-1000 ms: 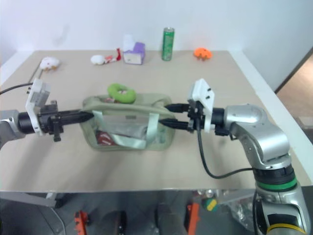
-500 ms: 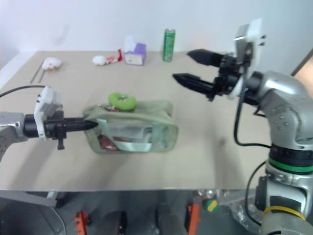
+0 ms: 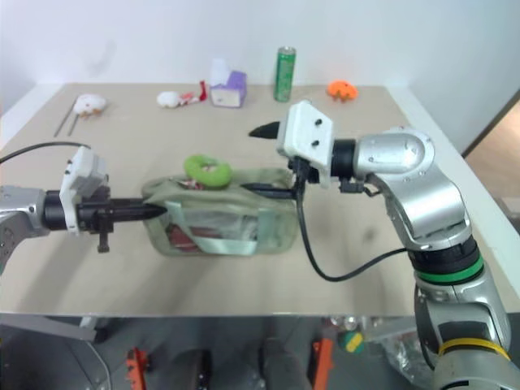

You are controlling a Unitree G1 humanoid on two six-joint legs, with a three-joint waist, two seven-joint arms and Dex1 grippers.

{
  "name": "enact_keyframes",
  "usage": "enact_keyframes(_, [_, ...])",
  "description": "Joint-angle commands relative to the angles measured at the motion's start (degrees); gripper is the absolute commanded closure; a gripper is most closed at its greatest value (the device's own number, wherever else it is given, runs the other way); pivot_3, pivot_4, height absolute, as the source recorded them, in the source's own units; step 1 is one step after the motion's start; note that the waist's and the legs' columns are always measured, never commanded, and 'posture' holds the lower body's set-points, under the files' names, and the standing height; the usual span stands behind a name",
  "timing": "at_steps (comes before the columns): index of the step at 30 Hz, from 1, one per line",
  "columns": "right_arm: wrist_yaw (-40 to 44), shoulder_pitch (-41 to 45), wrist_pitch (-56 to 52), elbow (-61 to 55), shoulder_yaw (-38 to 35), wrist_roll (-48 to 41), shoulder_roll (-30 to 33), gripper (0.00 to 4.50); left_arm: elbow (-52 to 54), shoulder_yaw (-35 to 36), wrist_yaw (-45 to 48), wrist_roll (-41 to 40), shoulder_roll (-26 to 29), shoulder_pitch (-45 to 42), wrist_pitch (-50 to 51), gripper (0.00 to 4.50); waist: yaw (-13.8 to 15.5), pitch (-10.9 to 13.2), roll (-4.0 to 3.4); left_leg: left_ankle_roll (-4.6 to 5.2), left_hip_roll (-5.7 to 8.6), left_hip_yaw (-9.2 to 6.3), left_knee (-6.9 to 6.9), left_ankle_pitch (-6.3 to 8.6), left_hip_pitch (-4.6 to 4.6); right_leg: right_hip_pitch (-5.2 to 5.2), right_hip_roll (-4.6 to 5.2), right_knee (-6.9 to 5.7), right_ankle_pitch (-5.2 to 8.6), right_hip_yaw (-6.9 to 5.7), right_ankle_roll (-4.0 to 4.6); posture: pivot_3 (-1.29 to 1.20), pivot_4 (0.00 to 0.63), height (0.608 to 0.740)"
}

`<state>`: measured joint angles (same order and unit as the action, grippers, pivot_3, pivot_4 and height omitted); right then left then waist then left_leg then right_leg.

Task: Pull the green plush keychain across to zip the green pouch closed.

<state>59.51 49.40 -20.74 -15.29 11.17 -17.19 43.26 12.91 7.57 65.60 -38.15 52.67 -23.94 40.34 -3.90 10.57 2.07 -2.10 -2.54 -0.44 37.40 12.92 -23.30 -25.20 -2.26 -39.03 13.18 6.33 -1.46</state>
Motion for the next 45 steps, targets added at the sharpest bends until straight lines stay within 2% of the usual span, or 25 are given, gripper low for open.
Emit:
enact_keyframes(1, [1.1,2.7,6.4,0.4,0.8,4.3,-0.6,0.23,0.8,-2.0,0.9,0.5,0.2,0.7,0.2,4.50,0.0,0.0,0.00,0.00,0.00,0.00,0.00,0.00,0.00,0.00,0.00,0.00,0.00,0.00,0.00,0.00,0.150,0.740])
enact_keyframes(9, [2.0,4.0,14.0,3.2,3.7,10.3,-3.8,0.23,0.6,-2.0,1.1,0.4,0.0,0.8,-0.1,4.50,0.0,0.0,0.00,0.00,0.00,0.01,0.00,0.00,-0.01,0.00,0.01,0.00,0.00,0.01,0.00,0.00,0.150,0.740])
enact_keyframes(24, [2.7,5.9,21.0,8.7,5.9,15.5,-9.6,0.23,1.3,-1.4,0.1,0.1,-0.6,1.3,-0.1,4.50,0.0,0.0,0.00,0.00,0.00,-0.01,0.02,0.00,0.00,0.01,0.01,-0.01,-0.02,-0.01,0.02,0.00,0.150,0.740])
enact_keyframes(25, [2.7,6.0,21.3,9.0,5.9,15.7,-9.8,0.74,1.3,-1.4,0.0,0.1,-0.6,1.4,-0.2,4.50,0.0,0.0,0.00,0.00,0.00,0.00,0.02,0.00,0.01,0.01,0.01,-0.01,-0.02,0.00,0.02,0.00,0.150,0.740])
enact_keyframes(26, [2.6,6.0,21.5,9.3,5.9,15.8,-10.2,0.92,1.3,-1.3,0.0,0.0,-0.6,1.4,-0.2,4.50,0.0,0.0,0.00,0.00,0.00,0.00,0.02,0.00,0.00,0.01,0.01,-0.01,-0.02,0.00,0.02,0.00,0.150,0.740])
enact_keyframes(33, [2.9,5.6,23.5,12.0,5.8,16.3,-11.0,3.46,1.4,-1.2,-0.4,0.1,-1.0,1.7,-0.3,4.50,0.0,0.0,0.00,0.00,0.00,-0.01,0.02,0.00,0.00,0.02,0.01,-0.01,-0.02,0.00,0.02,0.00,0.150,0.740])
enact_keyframes(36, [3.3,5.6,23.8,12.5,5.7,16.3,-10.9,4.29,1.3,-1.3,-0.5,0.2,-1.1,1.6,-0.4,4.50,0.0,0.0,0.00,0.00,0.00,-0.01,0.02,0.00,0.00,0.02,0.01,-0.01,-0.02,0.00,0.02,0.00,0.150,0.740])
enact_keyframes(37, [3.3,5.6,23.9,12.6,5.6,16.3,-10.9,4.48,1.2,-1.3,-0.6,0.2,-1.2,1.6,-0.4,4.50,0.0,0.0,0.00,0.00,0.00,-0.01,0.02,0.00,0.01,0.02,0.01,-0.01,-0.02,0.00,0.02,0.00,0.150,0.740])
enact_keyframes(45, [3.1,5.5,23.9,13.7,2.5,16.4,-7.6,4.48,0.8,-1.6,-0.6,0.4,-1.7,1.4,-0.4,4.50,0.1,0.0,0.00,0.00,0.01,-0.01,0.03,0.00,0.00,0.03,0.03,-0.01,-0.02,-0.01,0.02,0.00,0.150,0.740])
